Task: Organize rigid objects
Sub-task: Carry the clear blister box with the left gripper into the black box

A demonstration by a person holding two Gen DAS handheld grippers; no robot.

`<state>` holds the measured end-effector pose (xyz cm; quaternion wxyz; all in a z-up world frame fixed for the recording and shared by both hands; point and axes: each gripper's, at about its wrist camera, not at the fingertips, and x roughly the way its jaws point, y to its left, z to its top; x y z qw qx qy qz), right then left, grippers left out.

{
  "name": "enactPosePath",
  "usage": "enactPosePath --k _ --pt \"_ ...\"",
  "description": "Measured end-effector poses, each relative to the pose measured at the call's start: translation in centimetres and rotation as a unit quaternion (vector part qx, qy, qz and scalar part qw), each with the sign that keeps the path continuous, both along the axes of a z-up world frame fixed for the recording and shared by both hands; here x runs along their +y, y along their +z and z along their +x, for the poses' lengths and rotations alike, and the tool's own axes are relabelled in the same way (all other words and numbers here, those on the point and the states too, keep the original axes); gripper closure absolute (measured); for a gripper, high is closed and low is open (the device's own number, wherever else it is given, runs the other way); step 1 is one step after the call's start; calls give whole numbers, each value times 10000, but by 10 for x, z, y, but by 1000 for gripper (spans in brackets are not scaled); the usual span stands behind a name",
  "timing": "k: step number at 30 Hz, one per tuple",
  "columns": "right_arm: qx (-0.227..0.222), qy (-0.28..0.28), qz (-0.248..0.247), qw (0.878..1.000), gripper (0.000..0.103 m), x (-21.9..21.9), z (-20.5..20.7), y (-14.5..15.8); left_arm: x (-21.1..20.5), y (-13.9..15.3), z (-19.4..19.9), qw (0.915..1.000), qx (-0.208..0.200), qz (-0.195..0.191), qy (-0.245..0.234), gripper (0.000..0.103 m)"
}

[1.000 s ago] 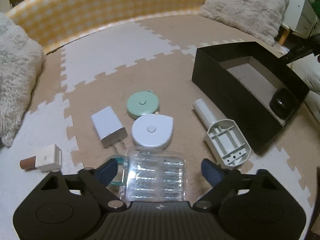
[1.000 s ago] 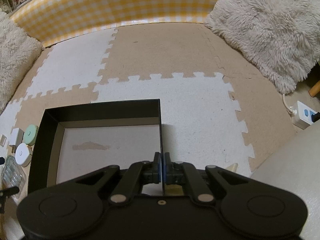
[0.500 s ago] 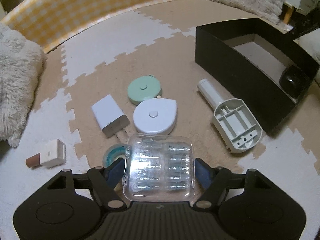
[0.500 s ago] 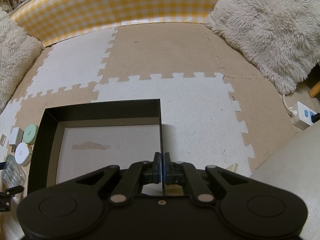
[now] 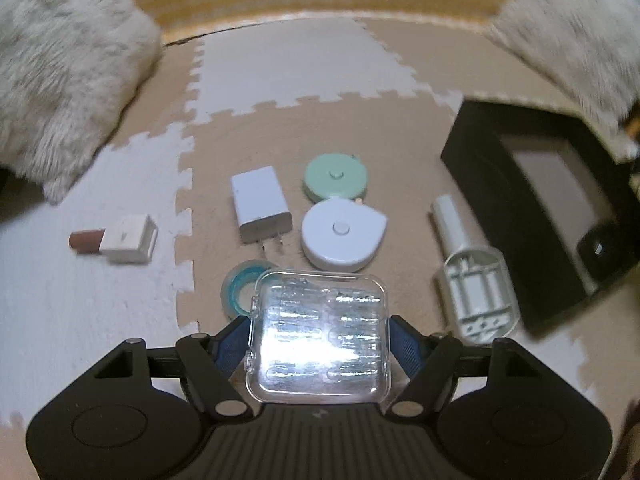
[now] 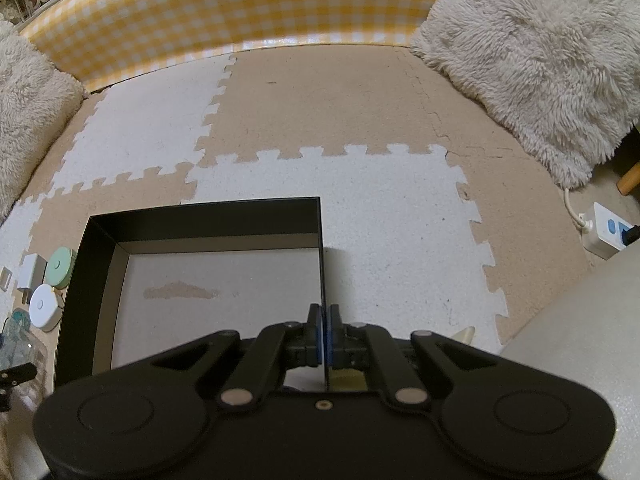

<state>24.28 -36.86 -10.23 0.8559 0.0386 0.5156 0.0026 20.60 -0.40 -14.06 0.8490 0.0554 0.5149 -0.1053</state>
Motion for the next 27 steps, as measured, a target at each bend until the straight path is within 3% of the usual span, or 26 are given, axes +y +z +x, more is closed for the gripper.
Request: enactPosePath --k 6,14,18,27 --pt "1 -7 19 10000 100 -1 0 0 -11 30 -13 9960 -299 -810 217 29" --pt "3 -3 0 10000 100 0 -1 -1 -62 52 -37 9813 -416 -1858 268 28" --pt "5 -3 -6 10000 100 -1 -1 -2 -88 52 -38 9804 -471 -1896 248 28" --pt "12 2 -39 10000 100 -1 -1 -1 -122 41 -26 9763 -465 -1985 721 28"
